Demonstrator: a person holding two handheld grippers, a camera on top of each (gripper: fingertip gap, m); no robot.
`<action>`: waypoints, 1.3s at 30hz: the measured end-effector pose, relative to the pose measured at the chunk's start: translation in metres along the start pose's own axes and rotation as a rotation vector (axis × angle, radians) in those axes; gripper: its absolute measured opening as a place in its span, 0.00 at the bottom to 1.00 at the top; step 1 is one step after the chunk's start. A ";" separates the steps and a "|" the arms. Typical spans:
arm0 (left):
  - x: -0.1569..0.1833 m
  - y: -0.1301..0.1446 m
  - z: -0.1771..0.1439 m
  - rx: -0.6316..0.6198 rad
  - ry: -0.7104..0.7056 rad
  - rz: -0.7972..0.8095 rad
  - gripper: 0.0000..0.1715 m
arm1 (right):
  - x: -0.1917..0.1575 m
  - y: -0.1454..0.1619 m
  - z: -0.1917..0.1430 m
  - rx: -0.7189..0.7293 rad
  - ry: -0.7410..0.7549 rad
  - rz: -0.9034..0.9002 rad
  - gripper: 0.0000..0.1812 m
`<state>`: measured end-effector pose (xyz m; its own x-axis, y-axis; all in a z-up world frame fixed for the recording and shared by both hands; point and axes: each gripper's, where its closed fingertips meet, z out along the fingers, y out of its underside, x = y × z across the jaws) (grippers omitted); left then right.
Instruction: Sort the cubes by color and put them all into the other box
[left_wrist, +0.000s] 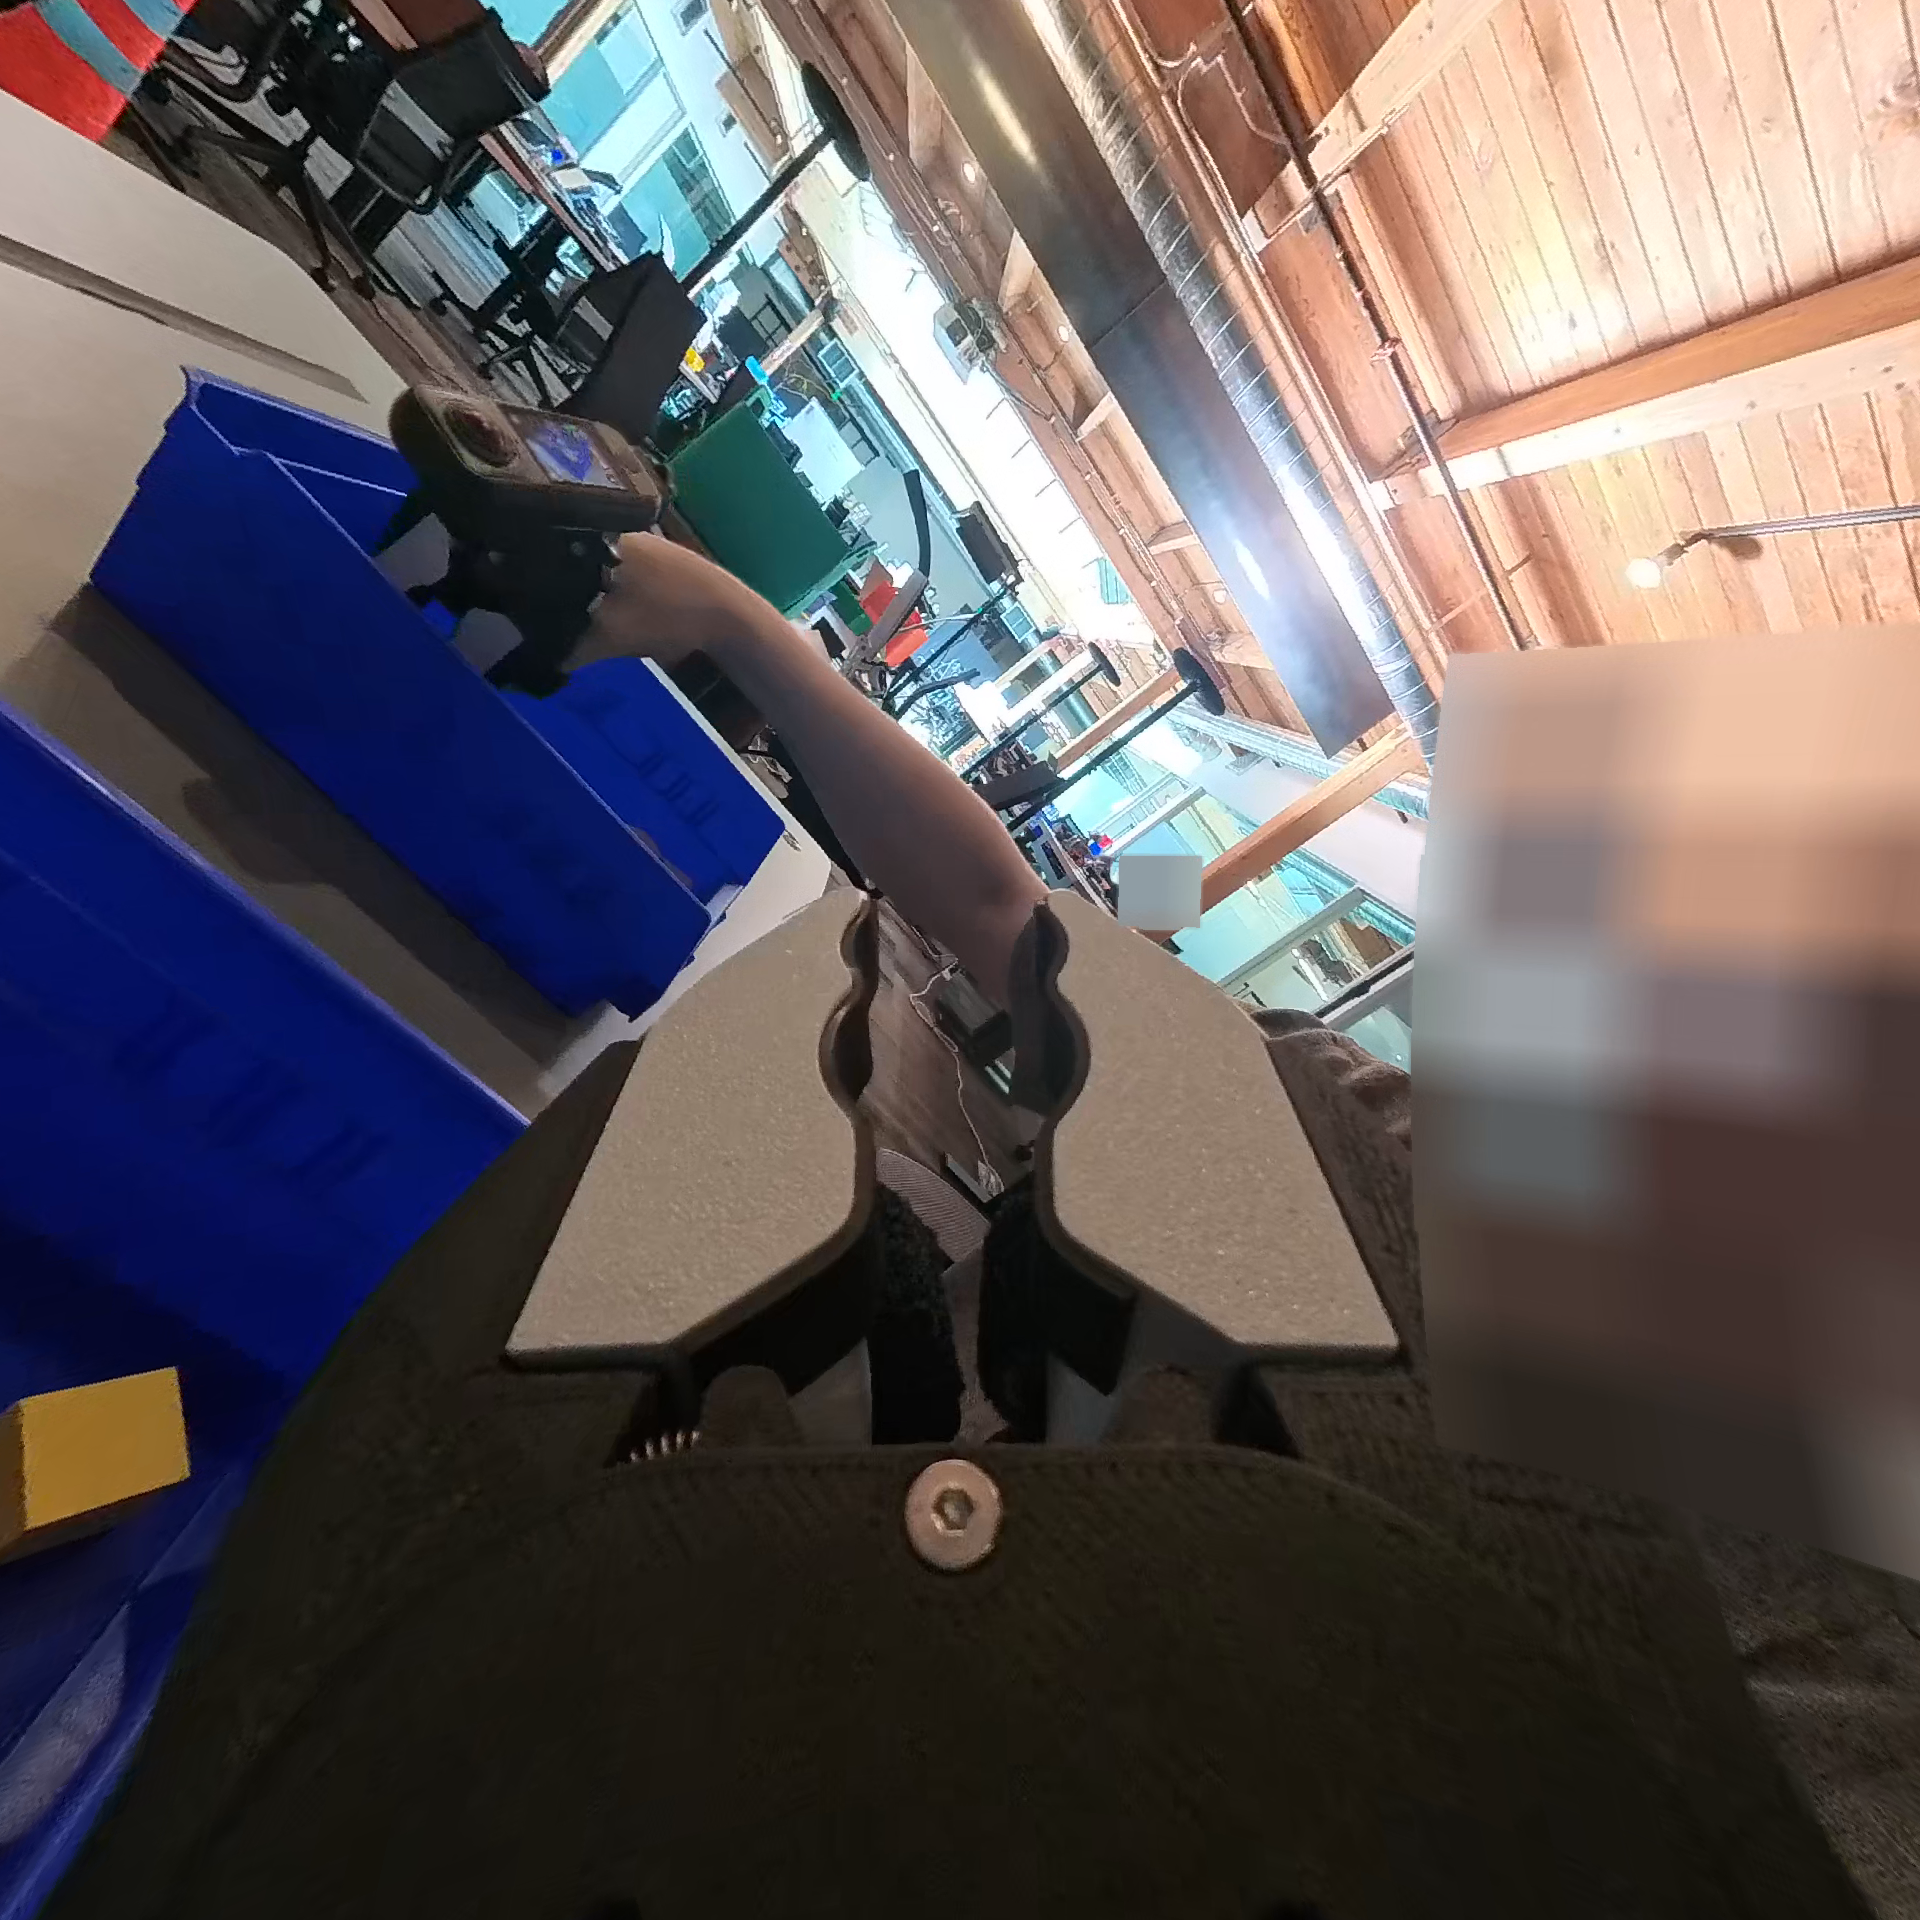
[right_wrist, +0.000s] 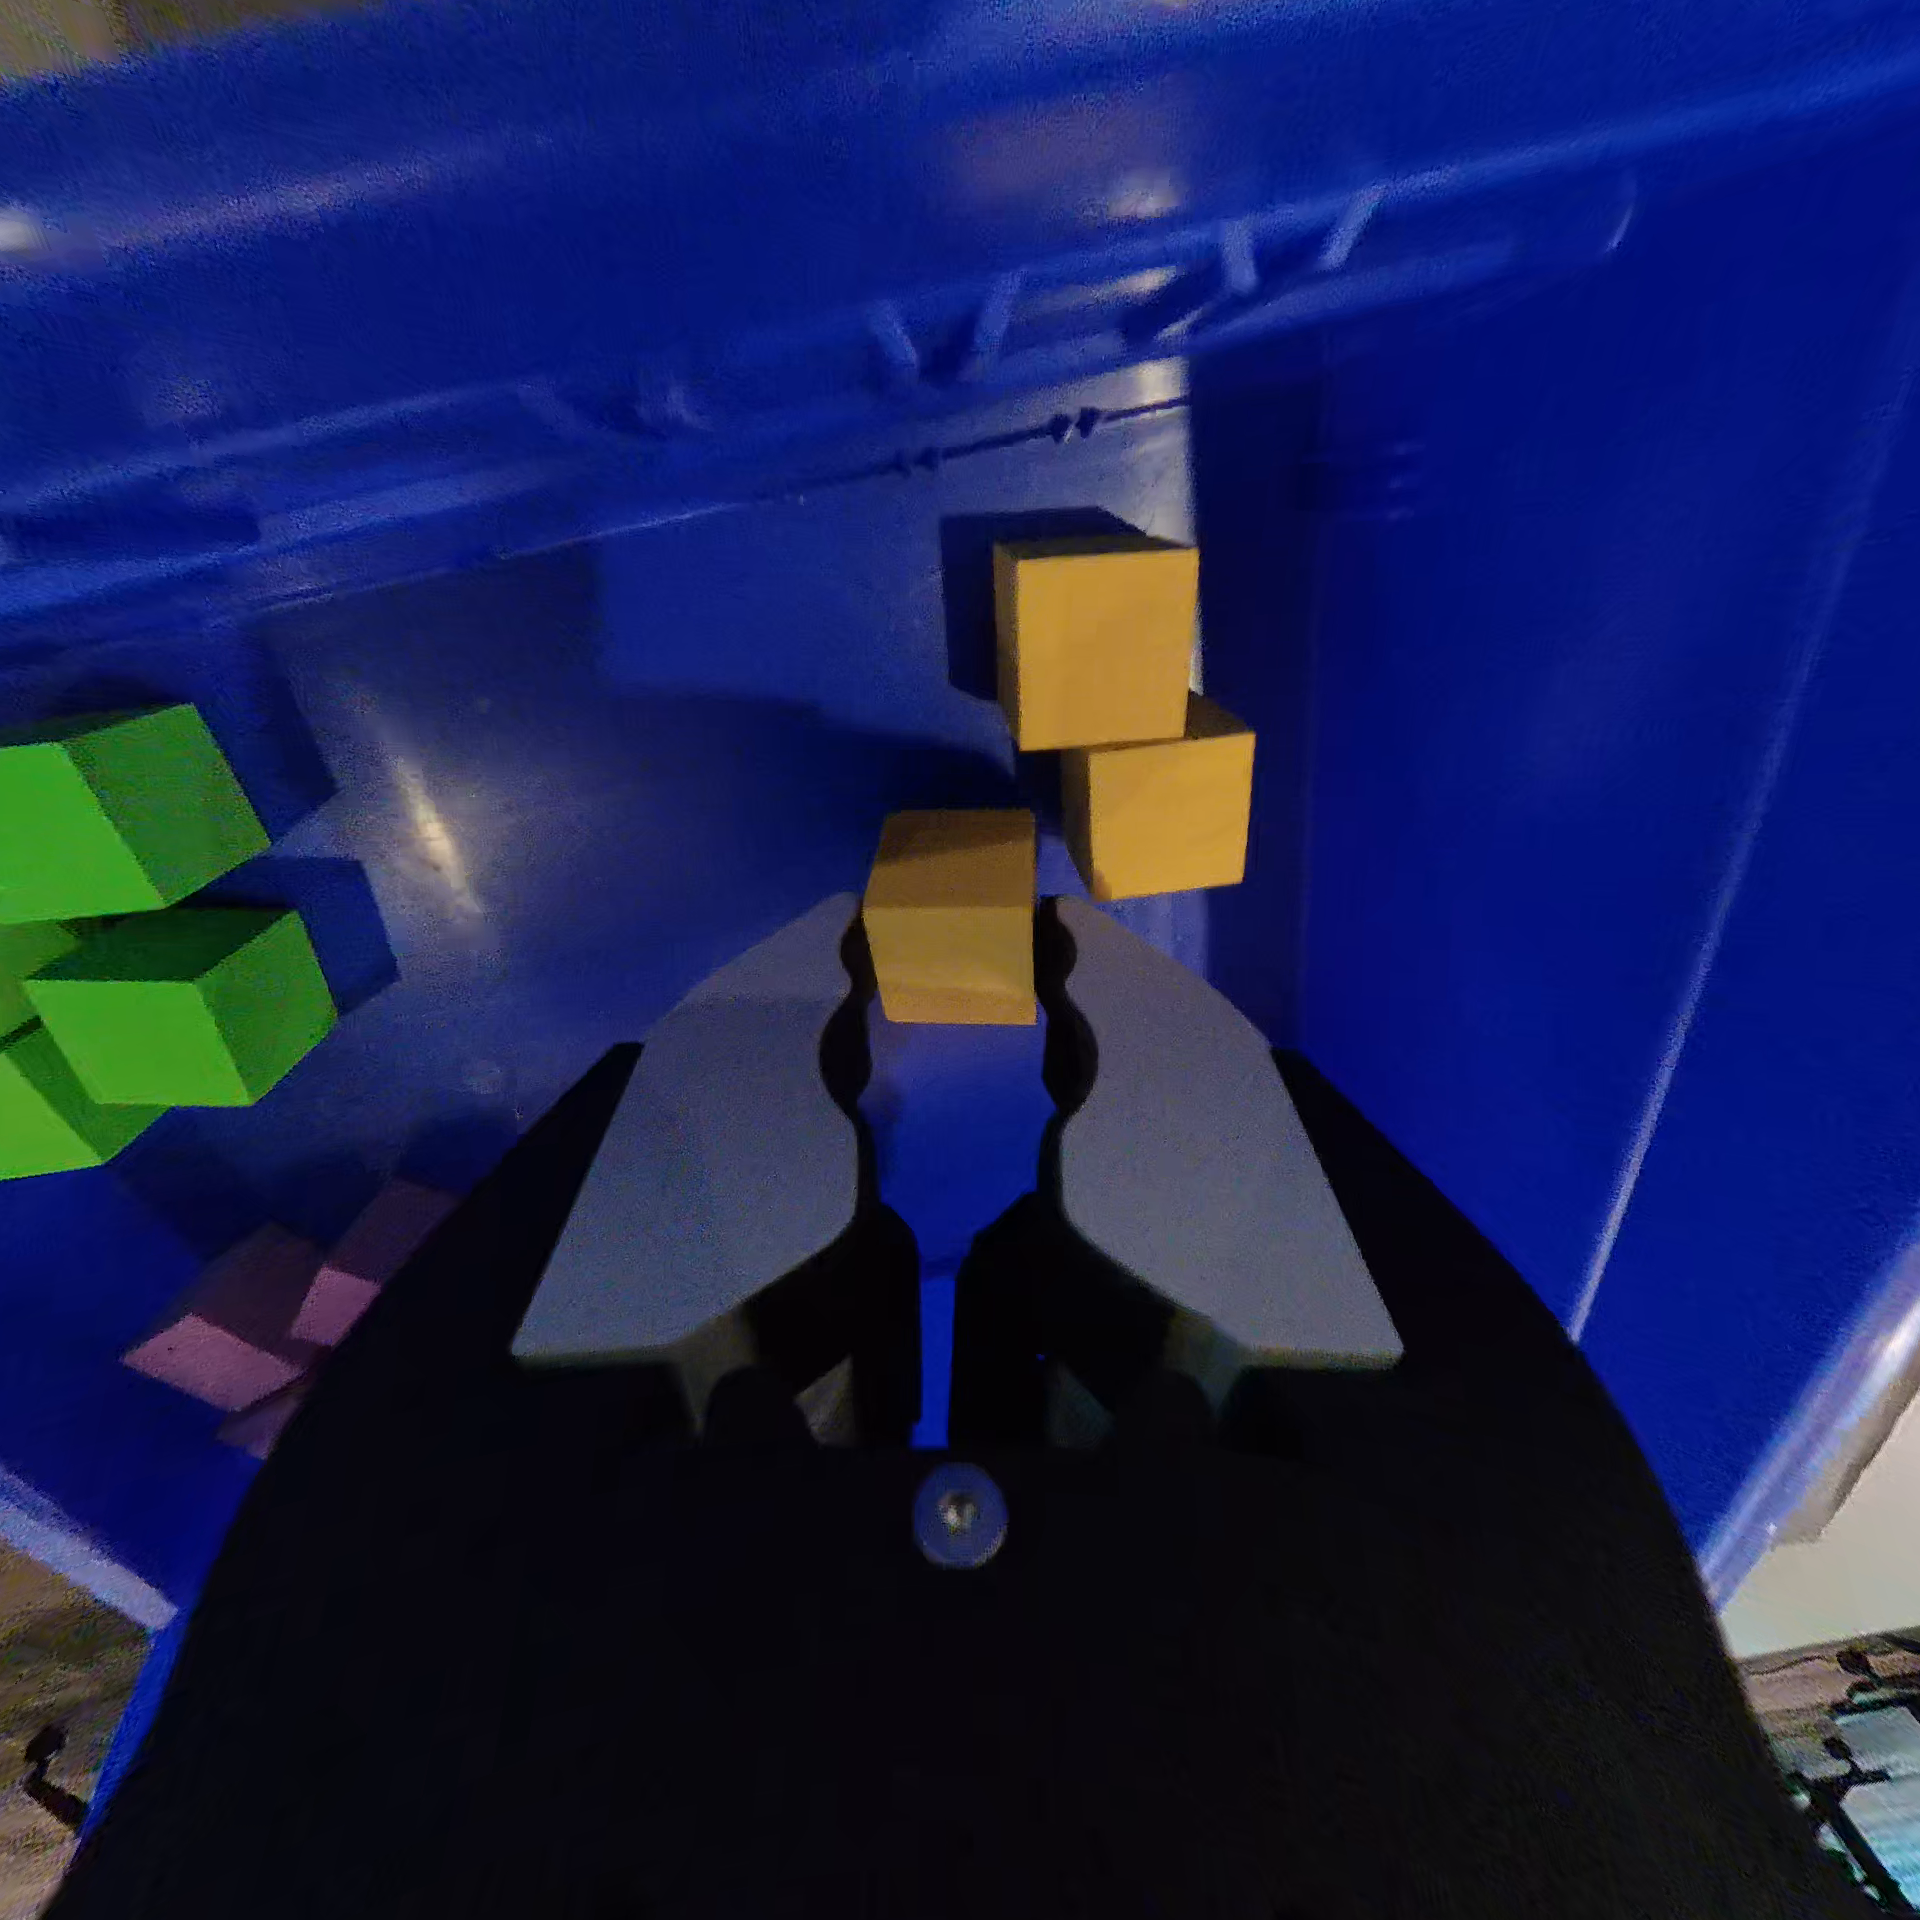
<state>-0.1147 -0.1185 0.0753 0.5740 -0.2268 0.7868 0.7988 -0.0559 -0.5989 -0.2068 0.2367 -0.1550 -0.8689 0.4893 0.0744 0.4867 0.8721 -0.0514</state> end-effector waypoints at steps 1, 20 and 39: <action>-0.001 -0.001 0.000 0.001 -0.002 0.000 0.16 | 0.000 -0.002 0.001 0.002 -0.001 -0.004 0.17; -0.102 0.038 -0.022 -0.296 -0.676 0.036 0.25 | -0.023 -0.004 -0.062 0.076 0.115 -0.042 0.18; -0.200 0.115 -0.051 -0.835 -1.194 0.059 0.30 | -0.091 -0.005 -0.137 0.273 0.378 -0.168 0.16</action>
<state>-0.1471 -0.1289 -0.1584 0.7386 0.6542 0.1628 0.6736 -0.7064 -0.2173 -0.1174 0.1893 -0.0248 -0.8152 0.3550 0.4577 0.2573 0.9299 -0.2629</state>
